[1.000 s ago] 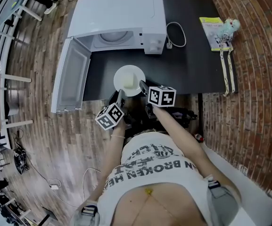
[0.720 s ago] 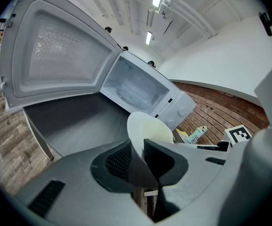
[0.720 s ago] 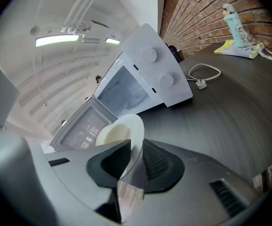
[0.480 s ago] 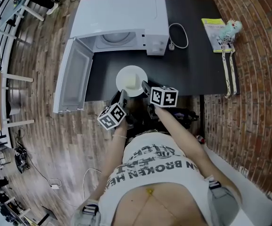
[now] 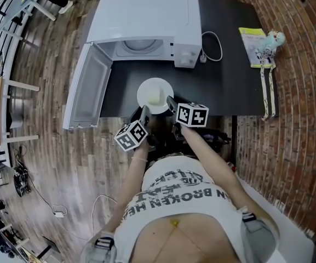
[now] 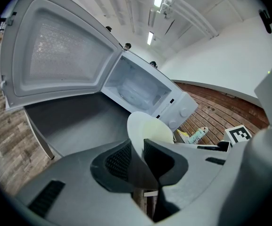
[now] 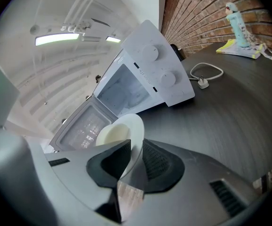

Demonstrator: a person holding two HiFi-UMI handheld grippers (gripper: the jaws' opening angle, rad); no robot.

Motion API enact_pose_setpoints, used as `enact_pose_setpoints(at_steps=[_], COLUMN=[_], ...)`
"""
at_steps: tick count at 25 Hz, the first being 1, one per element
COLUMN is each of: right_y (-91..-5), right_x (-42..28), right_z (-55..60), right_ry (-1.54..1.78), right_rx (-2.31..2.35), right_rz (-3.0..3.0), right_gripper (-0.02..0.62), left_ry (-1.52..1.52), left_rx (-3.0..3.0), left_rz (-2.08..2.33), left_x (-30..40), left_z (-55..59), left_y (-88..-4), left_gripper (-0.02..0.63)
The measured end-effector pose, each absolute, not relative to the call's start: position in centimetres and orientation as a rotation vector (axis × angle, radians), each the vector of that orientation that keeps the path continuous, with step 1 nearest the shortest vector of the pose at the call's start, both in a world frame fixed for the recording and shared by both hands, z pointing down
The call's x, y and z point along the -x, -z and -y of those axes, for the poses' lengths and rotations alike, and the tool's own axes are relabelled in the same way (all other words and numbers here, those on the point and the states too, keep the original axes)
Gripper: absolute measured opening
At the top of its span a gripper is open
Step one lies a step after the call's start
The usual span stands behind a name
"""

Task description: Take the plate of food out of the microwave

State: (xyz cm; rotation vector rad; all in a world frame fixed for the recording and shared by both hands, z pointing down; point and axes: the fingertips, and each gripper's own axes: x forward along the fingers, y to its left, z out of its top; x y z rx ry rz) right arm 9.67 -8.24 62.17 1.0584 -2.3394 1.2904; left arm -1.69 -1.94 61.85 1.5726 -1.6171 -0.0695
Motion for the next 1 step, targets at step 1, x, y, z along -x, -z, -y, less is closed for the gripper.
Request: enact_pose_setpoints(at_steps=[1], right_y=[-62.14], right_x=[-9.62], right_z=[8.31], right_ry=[-1.289], right_rx=[-1.058], right_rz=[2.341], right_gripper=[0.075], left_ry=[0.068], left_rx=[-1.573], left_rz=[1.616], left_x=[1.71], left_z=[2.0], left_y=[-61.82], left_gripper=[0.084])
